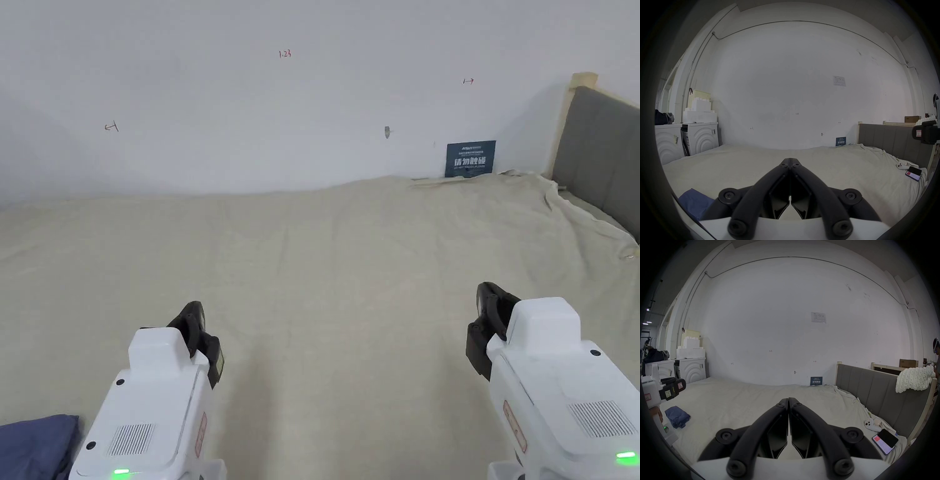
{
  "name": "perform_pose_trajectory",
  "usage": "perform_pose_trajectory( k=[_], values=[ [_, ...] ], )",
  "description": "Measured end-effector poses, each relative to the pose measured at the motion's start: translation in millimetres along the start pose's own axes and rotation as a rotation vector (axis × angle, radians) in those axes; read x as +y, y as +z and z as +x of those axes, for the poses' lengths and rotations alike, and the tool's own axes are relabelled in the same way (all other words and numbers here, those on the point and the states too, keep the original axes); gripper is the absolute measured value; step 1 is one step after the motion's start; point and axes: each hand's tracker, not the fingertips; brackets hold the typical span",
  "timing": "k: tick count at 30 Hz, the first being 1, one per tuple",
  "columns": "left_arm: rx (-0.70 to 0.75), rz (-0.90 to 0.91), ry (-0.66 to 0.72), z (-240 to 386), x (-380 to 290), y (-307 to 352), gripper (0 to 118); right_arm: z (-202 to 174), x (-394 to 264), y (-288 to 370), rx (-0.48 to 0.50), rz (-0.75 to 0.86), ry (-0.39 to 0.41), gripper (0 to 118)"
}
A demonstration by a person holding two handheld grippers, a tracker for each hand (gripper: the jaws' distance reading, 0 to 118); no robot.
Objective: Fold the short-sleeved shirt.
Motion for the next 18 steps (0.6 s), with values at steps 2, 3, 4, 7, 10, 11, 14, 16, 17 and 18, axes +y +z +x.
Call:
perform_pose_trajectory(
  k=[2,3,4,7,10,11,14,16,17,18],
  values=[
    [-0.001,0.000,0.000,1.0,0.3,-0.1,0,0.0,0.4,0.4,-0.002,0.000,-0.002,0],
    [-0.004,0.001,0.000,0.8,0.0,-0.1,0,0.2,0.5,0.5,-0.003,0.001,-0.003,0],
    [-0.004,0.002,-0.001,1.2,-0.1,-0.2,0,0.5,0.7,0.6,-0.002,0.001,-0.003,0],
    [-0.007,0.001,-0.003,2.3,0.2,-0.5,0,0.2,1.6,0.8,-0.004,0.003,-0.001,0],
    [-0.011,0.002,0.000,3.1,0.2,-0.5,0,0.0,2.4,0.9,-0.003,0.004,0.001,0],
    [-0.012,0.002,-0.001,3.2,0.1,-0.7,0,-0.1,2.7,1.0,-0.003,0.005,0.003,0],
    [-0.013,0.000,-0.005,3.5,0.1,-1.0,0,0.0,2.8,1.1,-0.003,0.004,0.002,0],
    [-0.015,0.000,-0.001,2.9,0.0,-1.1,0,0.1,2.8,1.3,-0.003,0.005,0.001,0],
    [-0.014,0.000,0.003,2.8,0.1,-1.0,0,0.0,2.9,1.3,-0.002,0.004,0.001,0],
    [-0.014,0.001,0.004,2.7,0.2,-0.9,0,-0.2,3.1,1.3,-0.002,0.004,0.002,0]
  ],
)
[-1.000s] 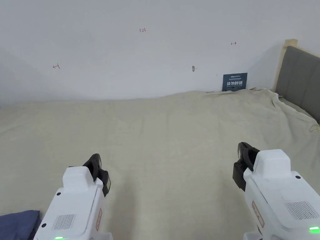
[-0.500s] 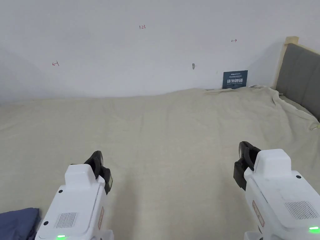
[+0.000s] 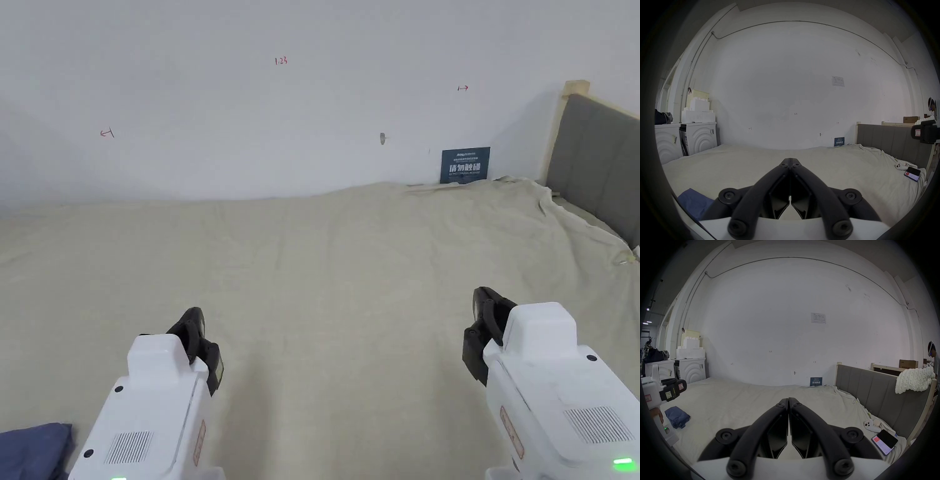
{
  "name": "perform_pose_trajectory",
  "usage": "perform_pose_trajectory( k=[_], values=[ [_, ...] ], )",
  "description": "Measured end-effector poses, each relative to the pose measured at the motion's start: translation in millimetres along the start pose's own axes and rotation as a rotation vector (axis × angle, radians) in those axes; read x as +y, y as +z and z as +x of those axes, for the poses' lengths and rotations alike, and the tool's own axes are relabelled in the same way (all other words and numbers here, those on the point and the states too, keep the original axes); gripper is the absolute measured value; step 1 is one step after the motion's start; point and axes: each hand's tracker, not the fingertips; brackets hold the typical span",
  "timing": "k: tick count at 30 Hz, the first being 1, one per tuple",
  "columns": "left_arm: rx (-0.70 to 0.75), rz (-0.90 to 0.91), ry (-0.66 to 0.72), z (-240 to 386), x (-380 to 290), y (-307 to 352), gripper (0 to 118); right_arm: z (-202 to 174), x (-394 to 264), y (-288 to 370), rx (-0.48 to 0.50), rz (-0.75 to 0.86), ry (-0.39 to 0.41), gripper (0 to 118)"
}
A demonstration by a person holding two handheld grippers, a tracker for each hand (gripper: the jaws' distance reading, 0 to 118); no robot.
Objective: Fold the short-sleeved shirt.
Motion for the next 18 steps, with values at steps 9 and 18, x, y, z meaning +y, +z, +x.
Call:
perform_pose_trajectory(
  k=[9,18],
  values=[
    [0.002,0.004,-0.003,-0.7,0.6,1.3,0,0.1,1.5,0.7,0.001,0.004,-0.003,0],
    [0.004,0.011,-0.006,-2.0,1.2,1.2,0,0.2,3.0,1.4,0.001,0.008,0.000,0]
  ],
)
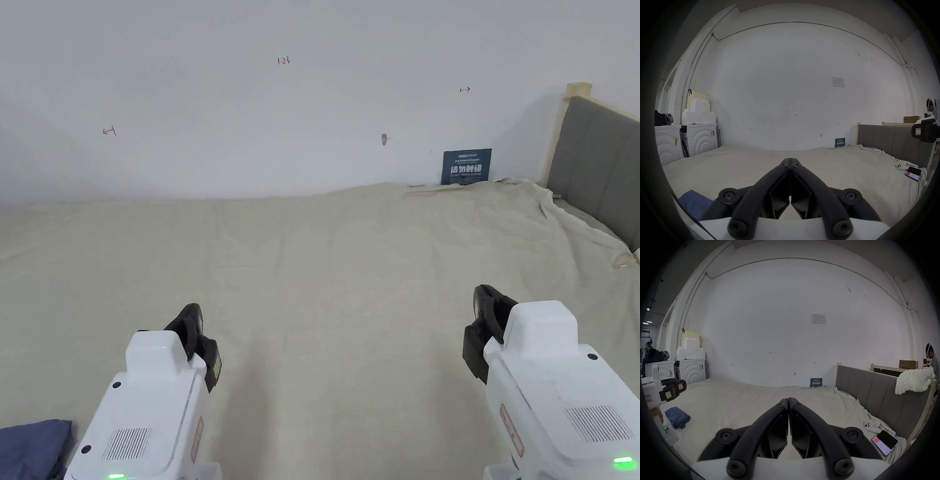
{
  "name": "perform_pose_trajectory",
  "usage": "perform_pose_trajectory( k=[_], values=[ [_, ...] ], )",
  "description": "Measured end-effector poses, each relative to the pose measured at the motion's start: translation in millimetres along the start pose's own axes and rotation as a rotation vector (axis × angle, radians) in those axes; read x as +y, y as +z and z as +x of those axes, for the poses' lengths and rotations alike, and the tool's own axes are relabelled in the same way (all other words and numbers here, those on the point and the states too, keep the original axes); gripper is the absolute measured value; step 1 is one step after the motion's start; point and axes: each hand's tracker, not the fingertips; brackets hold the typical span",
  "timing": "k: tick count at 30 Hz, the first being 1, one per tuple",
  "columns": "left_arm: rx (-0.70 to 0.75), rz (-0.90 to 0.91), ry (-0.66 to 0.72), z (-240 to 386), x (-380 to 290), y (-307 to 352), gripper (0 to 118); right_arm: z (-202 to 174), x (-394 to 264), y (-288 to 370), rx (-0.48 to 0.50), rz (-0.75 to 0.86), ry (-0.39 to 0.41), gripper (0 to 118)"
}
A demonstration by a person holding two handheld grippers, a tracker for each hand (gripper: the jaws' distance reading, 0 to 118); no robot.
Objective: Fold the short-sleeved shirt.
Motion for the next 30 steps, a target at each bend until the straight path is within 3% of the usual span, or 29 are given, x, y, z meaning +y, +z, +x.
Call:
perform_pose_trajectory(
  k=[9,11,12,13,14,16,30],
  values=[
    [-0.001,0.001,0.000,0.0,-0.5,-0.8,4,0.1,-1.4,-0.7,-0.009,-0.002,0.007,1],
    [-0.013,0.000,0.012,-1.4,-0.2,-0.6,23,0.7,-2.0,-1.2,-0.010,-0.008,0.003,13],
    [-0.013,-0.002,0.016,-2.1,-0.3,-0.5,41,0.8,-2.6,-0.9,-0.016,-0.004,0.001,31],
    [-0.013,-0.006,0.019,-2.6,-0.3,-1.0,71,0.8,-2.8,-0.9,-0.024,-0.005,0.003,61],
    [-0.006,-0.018,0.024,-3.2,-0.2,-2.7,89,1.3,-2.7,-1.5,-0.021,-0.008,0.001,80],
    [-0.010,-0.035,0.045,-5.4,0.2,-4.8,117,3.3,-2.7,-2.4,-0.014,-0.015,-0.007,101],
    [0.009,-0.010,0.052,-12.2,-0.8,-2.2,118,4.2,-2.4,-0.6,-0.031,-0.005,-0.016,109]
  ],
)
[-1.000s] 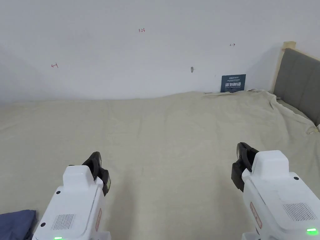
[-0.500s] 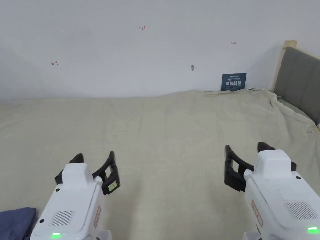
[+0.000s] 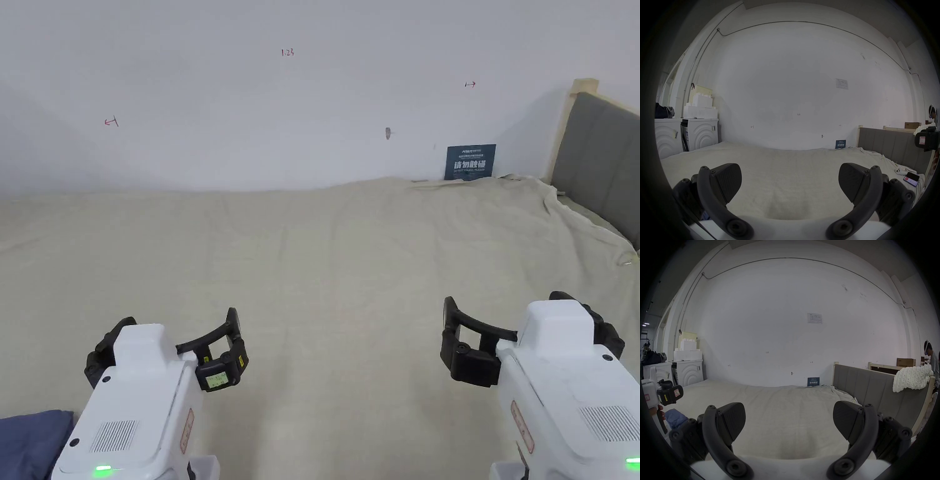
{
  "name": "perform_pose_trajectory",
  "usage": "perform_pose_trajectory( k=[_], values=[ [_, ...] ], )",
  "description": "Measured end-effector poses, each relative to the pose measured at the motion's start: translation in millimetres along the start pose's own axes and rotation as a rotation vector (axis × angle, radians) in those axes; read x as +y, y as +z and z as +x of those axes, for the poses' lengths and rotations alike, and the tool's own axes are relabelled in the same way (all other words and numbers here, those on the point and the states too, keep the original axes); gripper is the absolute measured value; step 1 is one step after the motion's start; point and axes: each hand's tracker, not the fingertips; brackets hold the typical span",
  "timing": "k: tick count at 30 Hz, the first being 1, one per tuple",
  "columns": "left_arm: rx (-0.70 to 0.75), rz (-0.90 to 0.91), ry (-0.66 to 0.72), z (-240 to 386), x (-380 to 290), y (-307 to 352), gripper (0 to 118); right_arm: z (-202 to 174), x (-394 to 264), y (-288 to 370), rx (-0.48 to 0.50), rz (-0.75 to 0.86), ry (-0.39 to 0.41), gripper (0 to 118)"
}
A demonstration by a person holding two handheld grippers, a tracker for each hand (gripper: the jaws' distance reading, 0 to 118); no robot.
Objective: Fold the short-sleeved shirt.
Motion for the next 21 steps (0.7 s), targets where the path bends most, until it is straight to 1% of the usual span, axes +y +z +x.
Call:
perform_pose_trajectory(
  k=[21],
  values=[
    [-0.008,0.007,-0.030,2.0,2.1,-3.2,118,-2.3,0.4,-1.7,0.001,0.005,0.001,109]
  ],
)
